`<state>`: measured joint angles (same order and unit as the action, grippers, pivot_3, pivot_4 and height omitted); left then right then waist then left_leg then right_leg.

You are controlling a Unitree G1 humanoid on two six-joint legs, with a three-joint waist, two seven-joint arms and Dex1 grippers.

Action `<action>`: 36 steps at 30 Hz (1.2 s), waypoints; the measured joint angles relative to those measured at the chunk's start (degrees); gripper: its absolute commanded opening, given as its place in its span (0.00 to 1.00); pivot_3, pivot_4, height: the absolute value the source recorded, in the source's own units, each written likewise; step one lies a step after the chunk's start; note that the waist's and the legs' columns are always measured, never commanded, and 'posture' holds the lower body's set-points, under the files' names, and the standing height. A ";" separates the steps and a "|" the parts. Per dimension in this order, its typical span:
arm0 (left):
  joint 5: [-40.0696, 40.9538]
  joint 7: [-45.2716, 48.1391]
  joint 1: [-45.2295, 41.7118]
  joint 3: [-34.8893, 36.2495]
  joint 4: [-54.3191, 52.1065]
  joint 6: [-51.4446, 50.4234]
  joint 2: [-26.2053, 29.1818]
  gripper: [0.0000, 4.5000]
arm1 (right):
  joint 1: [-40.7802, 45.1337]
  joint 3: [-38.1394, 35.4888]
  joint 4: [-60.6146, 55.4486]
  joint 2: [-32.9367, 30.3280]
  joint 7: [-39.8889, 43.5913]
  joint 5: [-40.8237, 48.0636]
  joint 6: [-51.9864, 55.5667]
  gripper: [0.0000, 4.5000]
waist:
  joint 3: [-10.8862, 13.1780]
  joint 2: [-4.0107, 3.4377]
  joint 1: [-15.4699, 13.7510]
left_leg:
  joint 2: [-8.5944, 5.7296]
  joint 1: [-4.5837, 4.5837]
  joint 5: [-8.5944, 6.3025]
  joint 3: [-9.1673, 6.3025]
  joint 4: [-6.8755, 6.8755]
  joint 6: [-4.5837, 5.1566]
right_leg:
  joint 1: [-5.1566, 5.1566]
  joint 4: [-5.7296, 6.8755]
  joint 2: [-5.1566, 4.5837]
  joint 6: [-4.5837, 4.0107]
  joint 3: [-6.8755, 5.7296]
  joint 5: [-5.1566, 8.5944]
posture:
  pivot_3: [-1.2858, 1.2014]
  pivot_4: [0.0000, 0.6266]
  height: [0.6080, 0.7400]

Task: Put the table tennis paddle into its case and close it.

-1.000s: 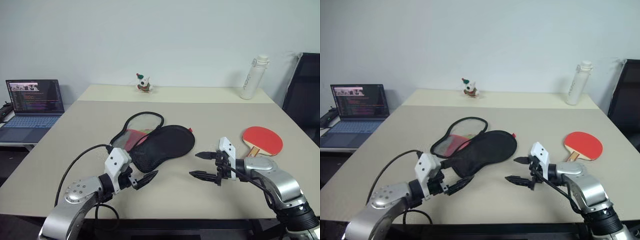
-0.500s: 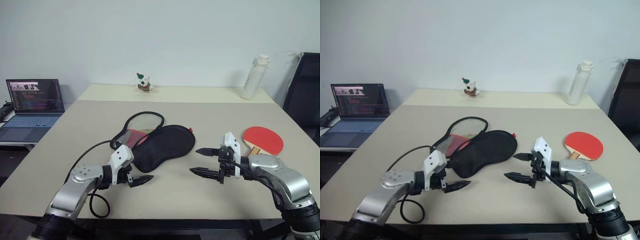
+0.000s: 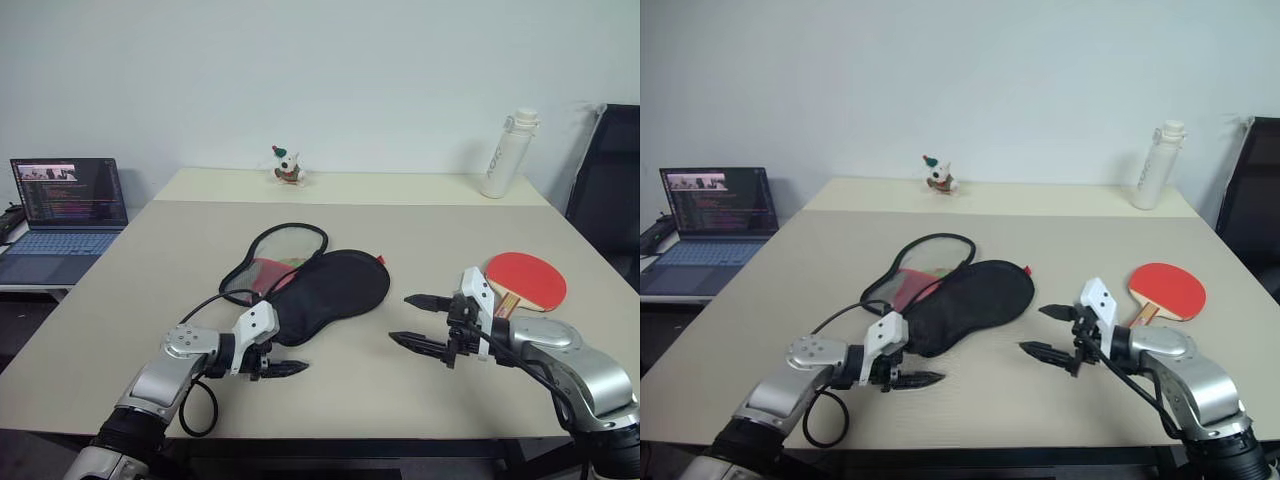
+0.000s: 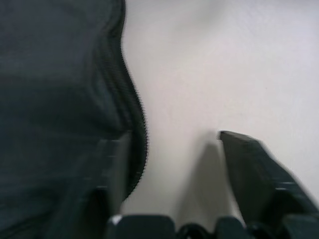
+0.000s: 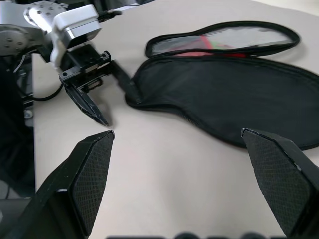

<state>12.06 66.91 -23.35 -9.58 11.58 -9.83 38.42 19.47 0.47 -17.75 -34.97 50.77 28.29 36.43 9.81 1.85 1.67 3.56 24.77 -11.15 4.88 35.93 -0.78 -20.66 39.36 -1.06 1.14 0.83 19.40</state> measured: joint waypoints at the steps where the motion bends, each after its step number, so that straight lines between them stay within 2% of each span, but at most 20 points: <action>1: 0.13 -0.05 -0.05 0.20 0.02 -0.35 -0.16 0.38 | 0.00 -0.26 0.00 -0.08 -0.29 0.01 0.01 1.00 | 0.00 0.00 0.00 | 0.00 0.00 0.00 0.00 0.00 0.00 | 0.00 0.00 0.00 0.00 0.00 0.00 | 0.52 0.24 1.00; 5: -0.04 -3.26 -0.97 1.03 0.71 -1.82 -2.28 0.03 | 0.76 -0.96 0.00 -0.78 -1.05 0.04 0.40 1.00 | 0.00 0.00 -0.04 | 0.00 0.00 0.00 -0.01 0.03 0.00 | 0.00 0.04 0.00 0.00 -0.01 0.00 | 0.52 0.24 1.00; 6: -0.32 -4.42 -1.26 1.02 0.67 -2.32 -2.94 0.01 | 1.45 -1.03 0.00 -0.97 -1.08 0.07 0.51 1.00 | 0.00 0.00 -0.04 | -0.01 0.00 0.00 -0.01 0.04 0.00 | 0.00 0.04 0.00 0.00 0.00 0.00 | 0.52 0.24 1.00; 10: -0.98 -9.02 -1.44 0.87 -2.18 -6.72 -6.59 0.01 | 2.52 -1.59 0.01 -1.80 -1.08 0.45 1.31 1.00 | 0.00 0.00 -0.05 | -0.01 0.01 0.00 -0.01 0.04 0.00 | 0.01 0.05 0.00 0.00 0.00 0.00 | 0.52 0.24 1.00; 14: -0.95 -14.04 -2.52 -2.18 -6.55 -14.20 -14.37 0.01 | 3.71 -1.73 0.54 -2.99 -0.67 0.72 1.71 1.00 | 0.00 0.00 -0.35 | -0.06 0.02 0.00 -0.04 0.11 0.00 | 0.06 0.06 -0.01 0.01 -0.01 0.00 | 0.52 0.24 1.00; 20: -3.07 -19.32 -9.06 -7.28 -2.91 -17.08 -24.66 0.01 | 4.18 -1.98 1.71 -4.74 0.13 0.83 1.68 1.00 | 0.00 0.01 -0.36 | -0.07 0.01 0.01 -0.07 0.11 0.00 | 0.07 0.07 0.03 0.00 0.00 0.00 | 0.52 0.24 1.00; 23: -3.67 -19.68 -10.37 -8.31 -1.93 -16.61 -25.44 0.01 | 4.17 -2.04 1.79 -5.11 0.09 0.83 1.68 1.00 | 0.00 0.00 0.18 | -0.04 0.00 0.02 -0.03 0.10 -0.02 | 0.04 0.06 0.07 0.01 0.09 0.00 | 0.52 0.24 1.00; 26: -3.63 -18.33 -9.90 -8.11 -2.61 -15.44 -22.49 0.01 | 3.73 -2.88 1.59 -5.31 -0.09 1.12 1.71 1.00 | 0.00 -0.01 0.22 | 0.02 0.00 0.12 -0.03 0.06 -0.18 | -0.01 0.07 0.12 0.00 0.08 0.01 | 0.52 0.24 1.00; 30: -3.17 -17.16 -6.86 -4.88 -4.46 -14.60 -16.54 0.20 | 1.64 -3.78 0.87 -5.55 -0.13 1.38 1.83 1.00 | 0.00 -0.01 0.11 | 0.00 0.00 0.12 -0.01 0.07 -0.19 | 0.01 0.02 0.06 0.00 0.07 0.01 | 0.52 0.24 1.00; 36: -1.71 -15.69 -1.79 -1.02 -10.79 -13.23 -12.00 0.69 | 1.29 -3.67 0.57 -5.47 -0.11 2.01 2.06 1.00 | 0.01 -0.02 -0.05 | -0.02 0.00 0.03 -0.05 0.09 -0.04 | 0.08 0.02 0.01 0.00 0.00 0.01 | 0.52 0.24 1.00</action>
<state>10.35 51.22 -25.13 -10.60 0.79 -23.06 26.42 20.76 -3.21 -17.18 -40.44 50.66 30.30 38.49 9.82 1.84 1.62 3.54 24.77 -11.12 4.83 36.02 -0.81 -20.58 39.38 -1.05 1.13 0.83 19.41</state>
